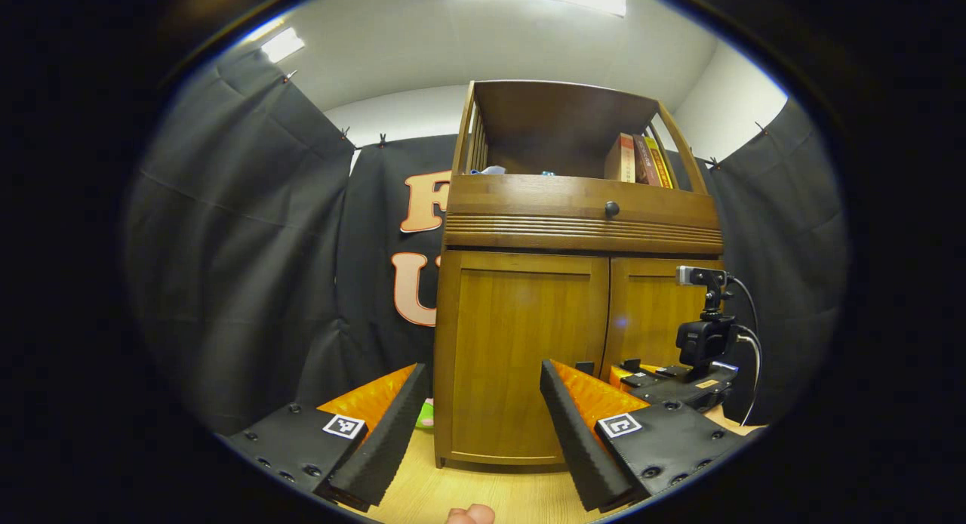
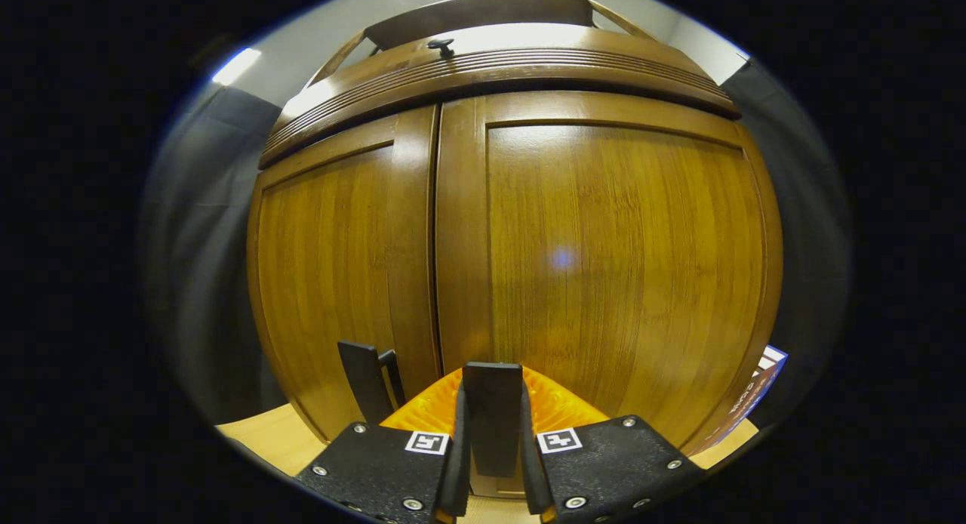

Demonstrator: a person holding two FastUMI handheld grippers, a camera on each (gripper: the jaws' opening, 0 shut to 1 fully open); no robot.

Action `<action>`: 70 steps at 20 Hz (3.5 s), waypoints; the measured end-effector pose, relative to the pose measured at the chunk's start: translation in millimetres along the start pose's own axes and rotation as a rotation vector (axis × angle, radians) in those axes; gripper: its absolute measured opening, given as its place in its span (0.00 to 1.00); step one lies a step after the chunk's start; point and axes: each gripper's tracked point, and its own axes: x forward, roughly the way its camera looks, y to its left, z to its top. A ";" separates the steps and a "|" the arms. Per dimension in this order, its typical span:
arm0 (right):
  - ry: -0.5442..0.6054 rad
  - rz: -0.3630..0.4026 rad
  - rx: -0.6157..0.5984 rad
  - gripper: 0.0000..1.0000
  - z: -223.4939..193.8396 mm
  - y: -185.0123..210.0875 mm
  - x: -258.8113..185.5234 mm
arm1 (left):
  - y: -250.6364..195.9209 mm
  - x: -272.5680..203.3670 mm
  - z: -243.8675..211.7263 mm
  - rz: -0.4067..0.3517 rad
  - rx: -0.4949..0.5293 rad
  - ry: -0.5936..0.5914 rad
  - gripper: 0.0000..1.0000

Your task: Open the right door of the double-door shoe cabinet with the right hand, and open the left door with the left hand.

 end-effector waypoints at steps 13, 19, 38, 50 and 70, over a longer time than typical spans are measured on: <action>-0.004 0.110 -0.020 0.25 0.1 2.1 -48.3 | -31.8 -7.9 3.9 -0.077 0.011 -0.011 0.95; 0.002 0.164 0.004 0.25 2.0 -4.4 -88.5 | -37.5 -8.7 -0.3 -0.086 0.009 0.005 0.96; 0.033 0.023 -0.017 0.22 -1.2 -99.8 -216.0 | -82.5 9.5 -0.1 -0.157 -0.026 0.021 0.99; 0.014 -0.194 -0.076 0.00 4.3 -212.3 -260.5 | -81.7 9.8 -28.9 -0.117 -0.042 0.058 0.99; -0.058 0.029 -0.012 0.14 7.5 -267.8 -265.0 | -72.1 -5.6 -19.4 -0.080 0.007 0.037 0.96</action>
